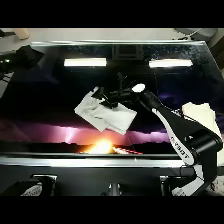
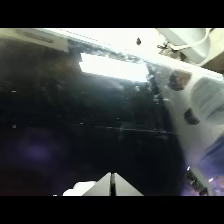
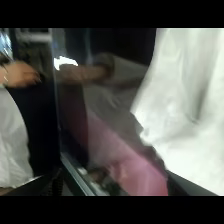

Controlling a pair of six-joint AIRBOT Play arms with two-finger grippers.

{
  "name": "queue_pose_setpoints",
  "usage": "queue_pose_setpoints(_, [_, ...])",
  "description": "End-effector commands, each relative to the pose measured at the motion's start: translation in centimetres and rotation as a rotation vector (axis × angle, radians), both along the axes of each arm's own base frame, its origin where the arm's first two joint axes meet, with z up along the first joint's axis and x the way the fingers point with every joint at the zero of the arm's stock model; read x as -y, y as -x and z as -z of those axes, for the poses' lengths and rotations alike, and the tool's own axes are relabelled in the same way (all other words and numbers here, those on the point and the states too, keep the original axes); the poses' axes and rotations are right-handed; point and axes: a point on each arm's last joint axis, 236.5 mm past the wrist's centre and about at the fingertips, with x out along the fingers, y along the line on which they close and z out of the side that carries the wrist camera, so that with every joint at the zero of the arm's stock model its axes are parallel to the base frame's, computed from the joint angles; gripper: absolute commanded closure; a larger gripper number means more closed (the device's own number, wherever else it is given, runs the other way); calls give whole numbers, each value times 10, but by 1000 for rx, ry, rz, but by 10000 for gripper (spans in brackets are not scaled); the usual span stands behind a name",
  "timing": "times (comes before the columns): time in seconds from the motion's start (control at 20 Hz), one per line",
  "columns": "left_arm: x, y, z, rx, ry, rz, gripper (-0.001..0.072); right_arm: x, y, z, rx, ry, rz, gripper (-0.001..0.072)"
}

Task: Fold the shirts.

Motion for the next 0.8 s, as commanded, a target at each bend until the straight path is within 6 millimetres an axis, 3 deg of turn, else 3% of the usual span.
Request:
queue_pose_setpoints(0.0, [-19,11,9,-28,-111,-20,681,25,-10,-13,24,-3,-6,38])
queue_pose_setpoints(0.1, [-36,10,20,-44,-203,-51,681,86,-3,-13,16,175,-34,38])
queue_pose_setpoints(0.2, [-46,9,28,-60,-252,-70,681,180,20,20,-86,510,-62,38])
queue_pose_setpoints(0.25, [-46,10,31,-68,-255,-70,682,232,42,43,-200,703,-75,38])
queue_pose_setpoints(0.3, [-46,10,36,-78,-254,-68,681,262,65,62,-307,819,-93,38])
queue_pose_setpoints(0.35, [-45,11,42,-95,-244,-70,681,263,82,78,-363,817,-115,36])
queue_pose_setpoints(0.4, [-45,12,48,-112,-235,-73,681,243,89,92,-384,737,-107,32])
queue_pose_setpoints(0.5, [-42,14,59,-139,-226,-65,681,204,83,111,-366,581,-27,13])
queue_pose_setpoints(0.65, [-37,16,62,-148,-223,-51,681,166,78,134,-412,462,55,28])
queue_pose_setpoints(0.7, [-36,16,62,-148,-222,-51,681,151,77,136,-419,416,55,48])
queue_pose_setpoints(0.75, [-37,16,62,-148,-222,-52,681,137,72,133,-392,368,54,150])
